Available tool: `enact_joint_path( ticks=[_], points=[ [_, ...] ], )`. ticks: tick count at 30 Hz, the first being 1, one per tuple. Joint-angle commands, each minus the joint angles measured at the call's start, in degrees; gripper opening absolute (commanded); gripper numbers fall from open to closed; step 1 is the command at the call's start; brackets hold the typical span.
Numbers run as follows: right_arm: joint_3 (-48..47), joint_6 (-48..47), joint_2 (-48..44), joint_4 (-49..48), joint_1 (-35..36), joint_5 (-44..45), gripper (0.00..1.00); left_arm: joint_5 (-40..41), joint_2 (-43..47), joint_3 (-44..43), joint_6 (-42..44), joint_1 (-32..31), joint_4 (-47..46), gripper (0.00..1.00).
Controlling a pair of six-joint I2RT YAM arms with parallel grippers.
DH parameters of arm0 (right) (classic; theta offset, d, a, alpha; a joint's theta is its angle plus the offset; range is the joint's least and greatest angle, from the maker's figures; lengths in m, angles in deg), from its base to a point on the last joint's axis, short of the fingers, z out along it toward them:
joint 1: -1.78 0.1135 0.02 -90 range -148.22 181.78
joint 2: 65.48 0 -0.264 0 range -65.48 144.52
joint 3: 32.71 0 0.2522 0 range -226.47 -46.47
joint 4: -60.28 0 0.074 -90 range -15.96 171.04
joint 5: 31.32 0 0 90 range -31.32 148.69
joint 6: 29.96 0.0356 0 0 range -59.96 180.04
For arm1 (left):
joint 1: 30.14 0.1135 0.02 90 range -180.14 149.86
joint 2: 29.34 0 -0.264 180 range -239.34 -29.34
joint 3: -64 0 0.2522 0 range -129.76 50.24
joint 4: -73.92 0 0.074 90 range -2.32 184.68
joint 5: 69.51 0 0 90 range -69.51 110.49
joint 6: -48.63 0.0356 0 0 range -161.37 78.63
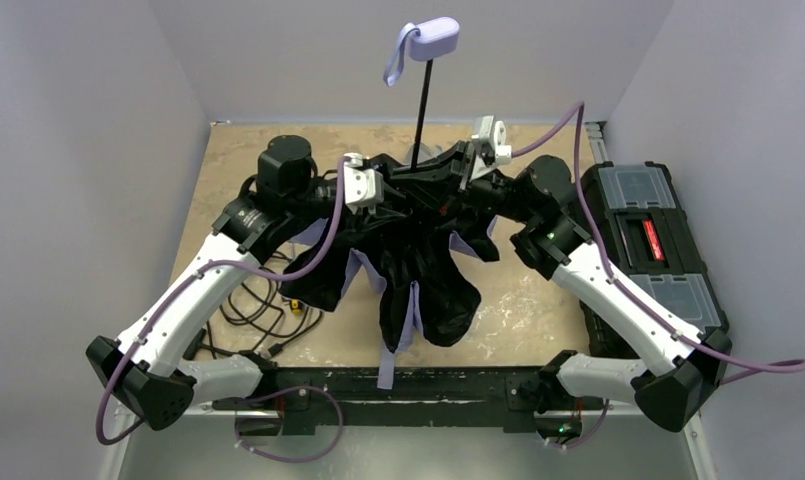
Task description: Open the umbrella
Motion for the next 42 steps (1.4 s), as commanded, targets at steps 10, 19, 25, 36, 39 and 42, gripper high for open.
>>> enact_joint_path(
  ticks=[10,19,25,36,39,42],
  points=[
    [-0.5,-0.3,-2.6,-9.0,0.3,-2.4,0.00,-4.3,-2.2,-0.8,3.8,-1.1,2.1,0.18],
    [-5.4,2.1,-2.2,-9.8,0.3,-0.5,0.00,-2.4,-4.4,4.7,12.6,1.6,6.7,0.19],
    [-6.8,4.3,-2.0,-10.9,0.3,0.3,0.00,-1.3,-8.0,6.0,13.0,4.1,7.4,0.22],
    [-6.3,3.7,-2.1,-10.9,0.2,1.0,0.00,0.7,-10.2,6.7,15.4,5.9,9.6,0.31],
    [-6.1,1.5,-2.4,-8.7,-0.3,1.5,0.00,2.3,-9.2,6.8,17.4,6.7,12.5,0.65],
    [-5.2,0.7,-3.2,-7.6,-1.7,1.1,0.00,2.8,-7.0,9.2,18.4,8.9,13.7,0.97]
  ],
)
